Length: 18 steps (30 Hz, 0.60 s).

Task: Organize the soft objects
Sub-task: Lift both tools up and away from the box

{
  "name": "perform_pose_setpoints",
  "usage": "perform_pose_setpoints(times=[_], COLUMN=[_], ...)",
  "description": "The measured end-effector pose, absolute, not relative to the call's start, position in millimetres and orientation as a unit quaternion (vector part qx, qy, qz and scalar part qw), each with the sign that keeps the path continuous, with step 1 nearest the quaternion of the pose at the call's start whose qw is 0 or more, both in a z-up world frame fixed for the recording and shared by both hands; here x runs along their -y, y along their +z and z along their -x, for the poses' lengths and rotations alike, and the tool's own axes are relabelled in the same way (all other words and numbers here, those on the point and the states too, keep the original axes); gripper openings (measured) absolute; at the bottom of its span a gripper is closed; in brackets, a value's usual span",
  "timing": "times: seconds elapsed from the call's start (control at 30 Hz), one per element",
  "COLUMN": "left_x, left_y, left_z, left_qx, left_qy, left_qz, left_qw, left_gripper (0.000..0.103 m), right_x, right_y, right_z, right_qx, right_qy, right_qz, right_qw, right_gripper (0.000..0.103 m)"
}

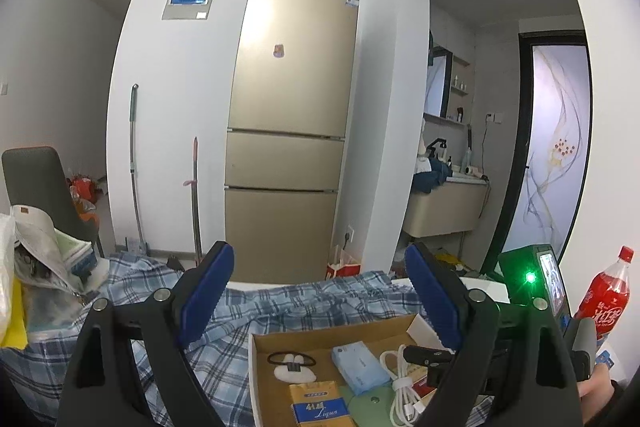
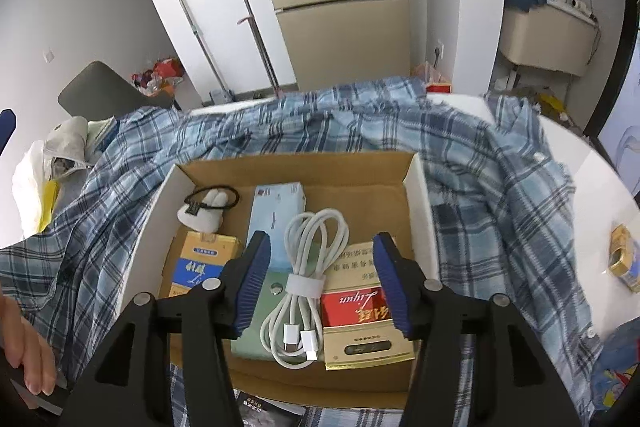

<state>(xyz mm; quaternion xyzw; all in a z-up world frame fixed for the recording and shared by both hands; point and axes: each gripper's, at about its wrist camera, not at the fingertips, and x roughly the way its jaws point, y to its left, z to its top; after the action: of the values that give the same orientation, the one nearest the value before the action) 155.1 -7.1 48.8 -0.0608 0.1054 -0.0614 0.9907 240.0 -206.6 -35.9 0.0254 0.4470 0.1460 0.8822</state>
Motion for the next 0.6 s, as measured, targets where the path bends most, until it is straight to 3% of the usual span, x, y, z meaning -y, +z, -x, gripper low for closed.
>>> perform_pose_setpoints(times=[0.6], left_x=[31], left_y=[118], left_z=[-70], left_qx=[-0.046], left_qy=[-0.074], left_qz=[0.037], left_qw=[0.996], left_gripper=[0.089], right_x=[241], right_y=[76], right_z=[-156], right_qx=[-0.289], right_qy=[0.121], right_qz=[-0.008], right_qw=[0.950], right_gripper=[0.070])
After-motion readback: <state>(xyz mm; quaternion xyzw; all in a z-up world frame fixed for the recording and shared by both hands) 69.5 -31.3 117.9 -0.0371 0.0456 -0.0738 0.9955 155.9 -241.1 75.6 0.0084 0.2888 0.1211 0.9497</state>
